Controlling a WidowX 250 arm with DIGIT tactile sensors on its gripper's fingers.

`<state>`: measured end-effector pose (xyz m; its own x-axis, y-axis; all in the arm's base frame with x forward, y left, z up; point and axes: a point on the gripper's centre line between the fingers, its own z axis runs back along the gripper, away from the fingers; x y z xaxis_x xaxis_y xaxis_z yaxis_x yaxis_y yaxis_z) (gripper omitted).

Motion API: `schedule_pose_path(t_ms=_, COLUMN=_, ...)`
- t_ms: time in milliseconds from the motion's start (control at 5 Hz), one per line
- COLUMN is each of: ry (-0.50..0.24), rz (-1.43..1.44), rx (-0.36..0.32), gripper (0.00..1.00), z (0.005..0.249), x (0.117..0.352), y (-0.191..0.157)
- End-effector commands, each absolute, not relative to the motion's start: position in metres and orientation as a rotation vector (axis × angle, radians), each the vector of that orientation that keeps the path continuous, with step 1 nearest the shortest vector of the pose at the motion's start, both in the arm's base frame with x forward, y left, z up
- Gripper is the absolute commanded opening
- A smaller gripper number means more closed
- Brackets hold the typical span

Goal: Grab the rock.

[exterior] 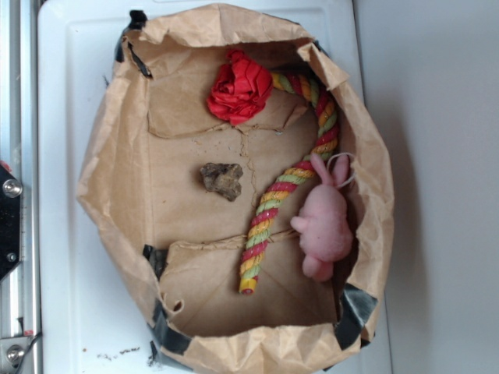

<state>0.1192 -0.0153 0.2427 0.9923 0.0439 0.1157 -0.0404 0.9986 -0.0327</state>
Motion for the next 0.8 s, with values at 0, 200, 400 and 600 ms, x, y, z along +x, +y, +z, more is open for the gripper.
schedule_pose_path(t_ms=0, ry=-0.117, rz=0.042, rx=-0.03, gripper=1.0, z=0.243, x=0.119, y=-0.015)
schedule_pose_path(t_ms=200, ry=-0.142, rz=0.042, rx=-0.013, gripper=1.0, z=0.237, x=0.153, y=-0.023)
schedule_pose_path(t_ms=400, ry=-0.152, rz=0.059, rx=0.0, gripper=1.0, z=0.232, x=0.18, y=-0.032)
schedule_pose_path(t_ms=600, ry=-0.164, rz=0.032, rx=0.007, gripper=1.0, z=0.225, x=0.197, y=-0.04)
